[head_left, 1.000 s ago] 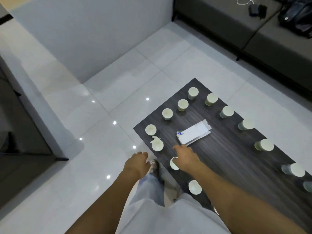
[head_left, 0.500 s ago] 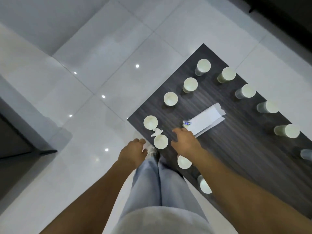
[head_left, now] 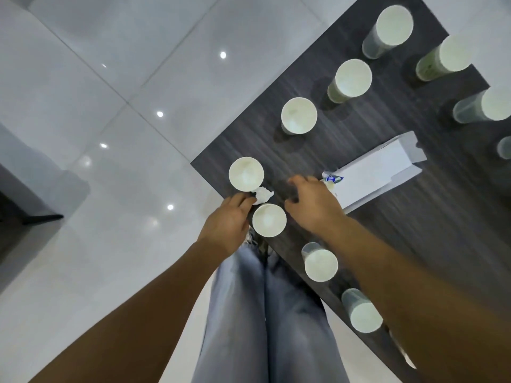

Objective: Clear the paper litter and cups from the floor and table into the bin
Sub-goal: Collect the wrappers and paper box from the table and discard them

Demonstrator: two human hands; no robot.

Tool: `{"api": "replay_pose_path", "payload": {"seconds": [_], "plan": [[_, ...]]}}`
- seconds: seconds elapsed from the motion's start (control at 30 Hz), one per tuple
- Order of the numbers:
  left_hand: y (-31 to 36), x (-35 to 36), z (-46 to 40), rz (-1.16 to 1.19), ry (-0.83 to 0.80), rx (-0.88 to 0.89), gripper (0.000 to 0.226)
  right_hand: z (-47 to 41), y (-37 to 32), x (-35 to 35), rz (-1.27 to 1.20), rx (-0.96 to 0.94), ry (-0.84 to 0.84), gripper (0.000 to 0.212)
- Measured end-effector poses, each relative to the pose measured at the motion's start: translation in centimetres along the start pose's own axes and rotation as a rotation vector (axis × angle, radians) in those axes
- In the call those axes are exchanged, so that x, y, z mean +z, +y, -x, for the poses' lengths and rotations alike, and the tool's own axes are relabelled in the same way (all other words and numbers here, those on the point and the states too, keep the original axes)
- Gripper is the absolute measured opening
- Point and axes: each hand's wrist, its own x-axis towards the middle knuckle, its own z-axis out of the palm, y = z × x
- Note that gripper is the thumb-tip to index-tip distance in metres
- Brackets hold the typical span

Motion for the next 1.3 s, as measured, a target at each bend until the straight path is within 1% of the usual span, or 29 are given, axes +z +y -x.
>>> {"api": "replay_pose_path", "payload": {"seconds": [0.23,0.37,0.57,0.67,0.8,0.9,1.03,1.17,1.3], "plan": [[-0.8,1.3,-2.2,0.03,0.059,0.008,0.051,-0.9,0.7,1.3,-0.019,0.008,-0.001,0.05],[-1.2,1.4,-3.4,0.034,0.09,0.052,0.056,-1.1,1.1,1.8,-0.019,0.017,-0.003,0.048],[-1.3,1.5,-4.6,-0.118,0.035,0.17,0.074,-1.2,1.8,2.1,0.003,0.027,0.023,0.046],[-1.4,1.8,-4.8,-0.183,0.015,0.271,0.077,-1.2,2.2,2.2,-0.006,0.034,0.032,0.046],[-1.7,2.0,-5.1,-0.293,0.01,0.4,0.064,-1.1,2.6,2.4,-0.014,0.037,0.036,0.048],[-1.7,1.8,-5.0,-0.276,0.007,0.42,0.054,-0.8,2.8,2.6,-0.017,0.034,0.033,0.047],[-1.8,1.4,-4.3,-0.262,0.02,0.345,0.047,-0.2,2.8,2.6,-0.037,0.035,0.04,0.046],[-1.5,0.5,-2.6,-0.19,0.095,0.269,0.037,0.9,2.6,2.2,-0.051,0.04,0.046,0.044],[-0.6,-1.2,-0.1,-0.141,0.164,0.236,0.033,2.6,2.0,0.8,-0.09,0.047,0.059,0.045]]}}
